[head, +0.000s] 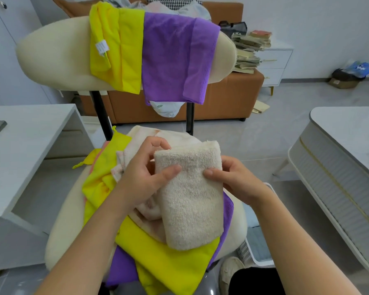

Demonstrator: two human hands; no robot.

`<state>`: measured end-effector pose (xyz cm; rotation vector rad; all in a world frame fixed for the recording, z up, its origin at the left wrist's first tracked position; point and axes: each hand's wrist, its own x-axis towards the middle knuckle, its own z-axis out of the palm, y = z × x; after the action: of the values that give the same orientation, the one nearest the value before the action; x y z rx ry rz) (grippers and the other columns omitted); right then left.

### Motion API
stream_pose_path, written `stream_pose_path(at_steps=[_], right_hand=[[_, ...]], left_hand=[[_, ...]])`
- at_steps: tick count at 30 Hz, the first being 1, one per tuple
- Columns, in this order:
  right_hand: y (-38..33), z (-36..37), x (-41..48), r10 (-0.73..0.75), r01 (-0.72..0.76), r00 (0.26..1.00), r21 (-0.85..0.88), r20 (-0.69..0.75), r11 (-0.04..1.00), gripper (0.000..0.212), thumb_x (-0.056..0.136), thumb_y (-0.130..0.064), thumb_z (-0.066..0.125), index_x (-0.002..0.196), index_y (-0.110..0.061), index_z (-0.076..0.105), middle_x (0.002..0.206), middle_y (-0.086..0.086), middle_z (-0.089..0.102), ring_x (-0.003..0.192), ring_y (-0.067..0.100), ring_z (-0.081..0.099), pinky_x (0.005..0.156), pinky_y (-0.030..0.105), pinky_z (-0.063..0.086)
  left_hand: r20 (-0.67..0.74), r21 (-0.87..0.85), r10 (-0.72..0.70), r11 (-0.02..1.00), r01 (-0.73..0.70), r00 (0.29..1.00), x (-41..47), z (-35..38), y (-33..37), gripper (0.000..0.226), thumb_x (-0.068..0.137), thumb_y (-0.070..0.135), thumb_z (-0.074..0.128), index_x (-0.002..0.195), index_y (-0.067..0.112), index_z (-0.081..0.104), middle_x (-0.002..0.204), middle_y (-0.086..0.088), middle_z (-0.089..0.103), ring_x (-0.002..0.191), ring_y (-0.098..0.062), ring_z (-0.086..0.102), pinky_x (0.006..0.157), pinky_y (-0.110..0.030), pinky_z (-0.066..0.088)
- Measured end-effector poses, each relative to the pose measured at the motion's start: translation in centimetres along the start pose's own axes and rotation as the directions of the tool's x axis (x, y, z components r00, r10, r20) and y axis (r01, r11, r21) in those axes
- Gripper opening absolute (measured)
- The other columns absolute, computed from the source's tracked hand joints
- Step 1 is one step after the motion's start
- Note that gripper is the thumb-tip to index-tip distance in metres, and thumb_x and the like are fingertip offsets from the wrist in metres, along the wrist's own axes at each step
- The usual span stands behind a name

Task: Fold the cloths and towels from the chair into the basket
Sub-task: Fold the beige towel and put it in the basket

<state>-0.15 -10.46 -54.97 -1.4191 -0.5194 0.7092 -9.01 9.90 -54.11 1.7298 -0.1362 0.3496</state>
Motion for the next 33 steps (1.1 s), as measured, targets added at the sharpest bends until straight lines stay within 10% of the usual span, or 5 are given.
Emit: stream_pose_path(at_steps=[11, 17, 21, 27, 33], right_hand=[[0.5, 1.5, 1.1, -0.053, 0.056, 0.991, 0.018, -0.122, 0.998, 0.03, 0.079, -0.024, 0.066, 0.098, -0.001, 0.066, 0.099, 0.016, 0.067, 0.092, 0.028, 0.065, 0.087, 0.047, 0.051], [0.6, 2.5, 1.7, -0.028, 0.055, 0.967, 0.1, -0.253, 0.993, 0.016, 0.09, -0.019, 0.061, 0.101, -0.009, 0.066, 0.099, 0.014, 0.07, 0.09, 0.027, 0.068, 0.08, 0.041, 0.056], [0.9, 2.4, 2.4, 0.024, 0.101, 0.884, 0.241, -0.467, 0.965, 0.017, 0.092, -0.022, 0.058, 0.1, -0.009, 0.064, 0.095, 0.011, 0.071, 0.088, 0.026, 0.069, 0.076, 0.043, 0.058], [1.2, 1.6, 3.0, 0.104, 0.16, 0.824, 0.404, -0.558, 0.901, 0.011, 0.091, -0.018, 0.06, 0.096, -0.009, 0.065, 0.097, 0.009, 0.07, 0.092, 0.023, 0.066, 0.088, 0.046, 0.052], [1.8, 1.3, 3.7, 0.338, 0.214, 0.709, 0.645, -0.619, 0.734, 0.027, 0.091, -0.021, 0.061, 0.116, -0.009, 0.058, 0.102, 0.008, 0.068, 0.09, 0.022, 0.066, 0.074, 0.04, 0.056]], left_hand=[[-0.187, 0.252, -0.013, 0.966, 0.061, 0.982, 0.2, -0.6, 0.3, 0.05, 0.058, 0.04, 0.084, 0.065, 0.016, 0.041, 0.053, 0.013, 0.043, 0.051, -0.002, 0.038, 0.047, -0.012, 0.031], [-0.196, -0.254, -0.332, 0.926, 0.28, 0.922, 0.5, 0.6, -0.8, 0.051, 0.064, 0.027, 0.084, 0.1, 0.021, 0.048, 0.093, 0.002, 0.067, 0.081, -0.005, 0.064, 0.066, -0.018, 0.051], [0.13, -0.115, -0.591, 0.788, 0.604, 0.796, -0.4, 1.9, -1.2, 0.04, 0.072, 0.033, 0.079, 0.105, 0.028, 0.057, 0.1, 0.008, 0.068, 0.09, -0.007, 0.064, 0.069, -0.022, 0.05], [-0.171, -0.193, -0.542, 0.838, 0.511, 0.823, 0.7, 0.9, -1.9, 0.034, 0.063, 0.042, 0.074, 0.088, 0.021, 0.067, 0.085, 0.006, 0.073, 0.085, -0.012, 0.066, 0.07, -0.025, 0.049], [0.034, -0.713, -0.481, 0.602, 0.358, 0.876, 0.8, 1.4, -2.2, 0.037, 0.071, 0.013, 0.066, 0.108, 0.013, 0.061, 0.096, -0.004, 0.068, 0.085, -0.017, 0.063, 0.068, -0.029, 0.055]])
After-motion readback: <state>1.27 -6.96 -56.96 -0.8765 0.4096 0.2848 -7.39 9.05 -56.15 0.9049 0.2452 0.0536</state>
